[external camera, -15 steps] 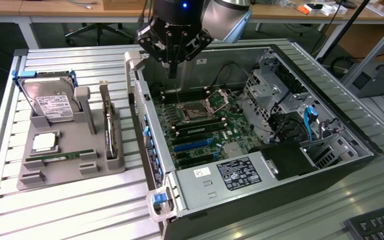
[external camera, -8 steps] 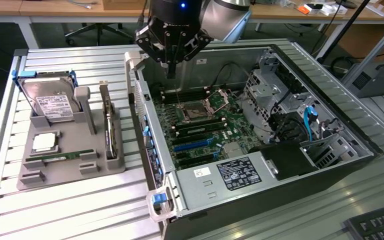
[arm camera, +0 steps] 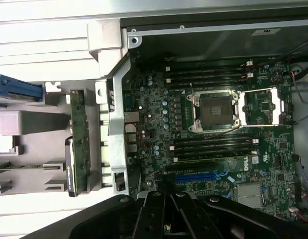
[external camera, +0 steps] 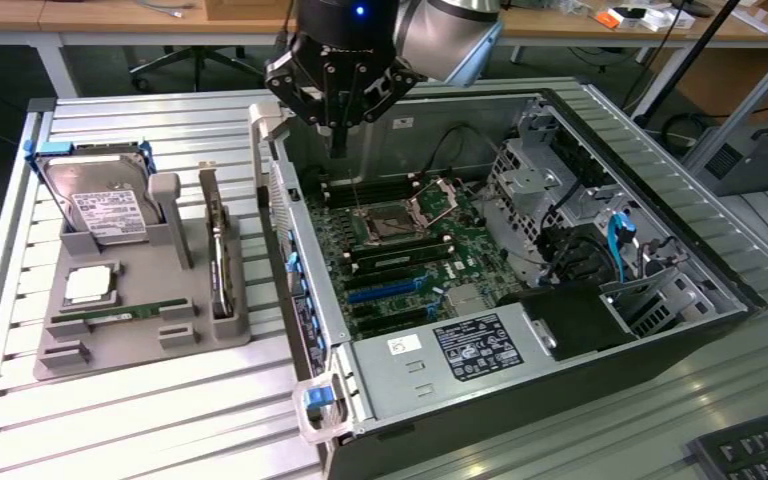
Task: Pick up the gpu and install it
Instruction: 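Reach for the gpu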
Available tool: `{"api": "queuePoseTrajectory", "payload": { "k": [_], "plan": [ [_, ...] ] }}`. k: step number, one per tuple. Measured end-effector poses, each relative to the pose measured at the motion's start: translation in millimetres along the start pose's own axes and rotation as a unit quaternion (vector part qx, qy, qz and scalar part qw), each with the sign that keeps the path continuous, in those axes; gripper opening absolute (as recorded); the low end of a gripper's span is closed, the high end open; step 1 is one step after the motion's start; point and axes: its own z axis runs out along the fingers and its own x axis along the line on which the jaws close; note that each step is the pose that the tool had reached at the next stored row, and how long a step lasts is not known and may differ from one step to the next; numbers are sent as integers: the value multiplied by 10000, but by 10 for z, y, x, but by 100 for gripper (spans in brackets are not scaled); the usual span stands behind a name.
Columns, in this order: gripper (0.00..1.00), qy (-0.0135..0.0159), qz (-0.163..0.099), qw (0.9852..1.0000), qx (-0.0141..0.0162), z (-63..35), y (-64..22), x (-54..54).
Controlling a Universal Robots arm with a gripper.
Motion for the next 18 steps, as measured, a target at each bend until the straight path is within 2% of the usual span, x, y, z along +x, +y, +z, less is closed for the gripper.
{"api": "queuePoseTrajectory", "payload": {
  "k": [18],
  "plan": [
    [11, 0, 0, 10000, 0, -1, -7, 78]
  ]
}}
